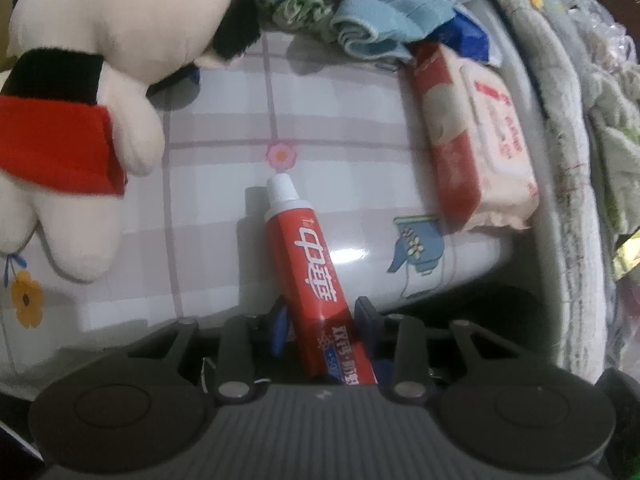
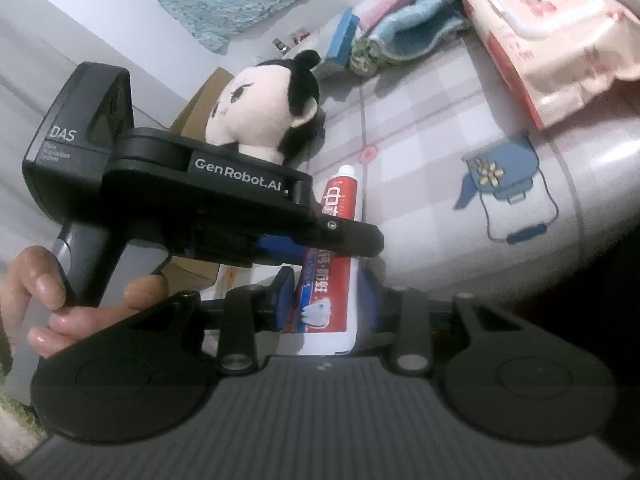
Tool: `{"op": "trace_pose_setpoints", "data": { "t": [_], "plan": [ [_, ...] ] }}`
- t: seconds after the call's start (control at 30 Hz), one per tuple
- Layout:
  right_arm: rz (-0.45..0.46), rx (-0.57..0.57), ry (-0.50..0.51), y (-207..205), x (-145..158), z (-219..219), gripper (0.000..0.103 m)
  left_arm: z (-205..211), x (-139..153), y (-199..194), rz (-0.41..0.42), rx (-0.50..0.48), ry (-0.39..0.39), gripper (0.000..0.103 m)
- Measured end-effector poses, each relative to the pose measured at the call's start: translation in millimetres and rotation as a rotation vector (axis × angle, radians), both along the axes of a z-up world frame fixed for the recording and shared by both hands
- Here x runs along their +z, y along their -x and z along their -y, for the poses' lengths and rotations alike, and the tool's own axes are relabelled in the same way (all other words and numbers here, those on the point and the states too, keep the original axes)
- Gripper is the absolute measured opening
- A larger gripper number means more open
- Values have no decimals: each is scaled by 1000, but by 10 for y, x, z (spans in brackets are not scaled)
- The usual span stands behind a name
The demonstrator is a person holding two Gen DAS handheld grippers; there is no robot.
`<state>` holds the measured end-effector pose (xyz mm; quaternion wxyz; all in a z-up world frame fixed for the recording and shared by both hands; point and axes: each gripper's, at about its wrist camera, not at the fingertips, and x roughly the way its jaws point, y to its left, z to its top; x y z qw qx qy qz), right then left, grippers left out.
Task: Organize soft objects
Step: 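Lift the toothpaste tube with the left tool while the right tool hovers beside it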
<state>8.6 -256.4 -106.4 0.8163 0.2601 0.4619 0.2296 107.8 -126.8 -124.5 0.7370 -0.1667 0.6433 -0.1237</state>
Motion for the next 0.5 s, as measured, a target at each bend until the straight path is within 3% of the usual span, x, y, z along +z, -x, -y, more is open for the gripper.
{"op": "trace_pose_setpoints", "data": {
  "t": [0.1, 0.23, 0.33, 0.5],
  "plan": [
    [15, 5, 2, -37, 40, 8, 36, -4, -5, -42, 14, -13, 26, 35],
    [15, 15, 10, -102, 72, 58, 36, -8, -50, -92, 43, -30, -2, 29],
    [30, 11, 78, -113, 157, 141, 37, -53, -80, -129, 46, -37, 19, 22],
    [71, -20, 144, -323, 452, 452, 37, -86, -123, -190, 75, -60, 20, 21]
  ]
}}
